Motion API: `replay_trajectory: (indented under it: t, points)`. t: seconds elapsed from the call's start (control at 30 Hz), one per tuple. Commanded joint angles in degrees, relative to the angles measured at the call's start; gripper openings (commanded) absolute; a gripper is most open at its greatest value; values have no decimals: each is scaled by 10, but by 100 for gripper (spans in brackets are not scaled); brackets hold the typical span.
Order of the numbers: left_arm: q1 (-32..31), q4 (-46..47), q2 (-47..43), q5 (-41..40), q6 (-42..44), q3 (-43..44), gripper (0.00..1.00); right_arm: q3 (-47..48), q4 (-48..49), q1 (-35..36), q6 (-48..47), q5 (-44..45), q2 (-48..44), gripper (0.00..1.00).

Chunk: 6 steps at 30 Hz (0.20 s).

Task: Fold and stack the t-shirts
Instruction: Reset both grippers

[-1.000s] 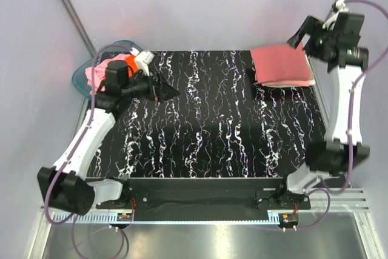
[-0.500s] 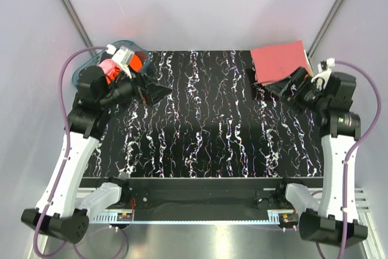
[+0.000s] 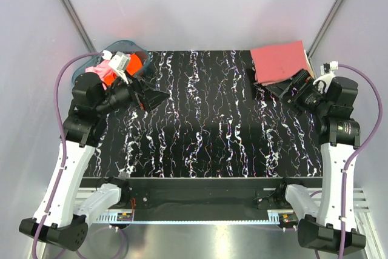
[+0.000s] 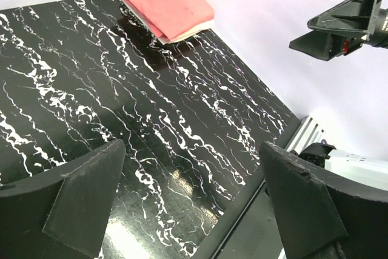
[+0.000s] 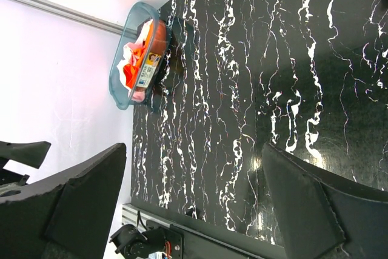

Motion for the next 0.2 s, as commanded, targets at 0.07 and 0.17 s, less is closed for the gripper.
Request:
replay_trajectory:
  t: [0.07, 0.17]
  points:
    - [3, 8, -12, -15, 3, 5, 99, 17, 26, 2, 2, -21, -8, 100]
    - [2, 7, -13, -17, 1, 4, 99, 17, 25, 2, 8, -16, -16, 100]
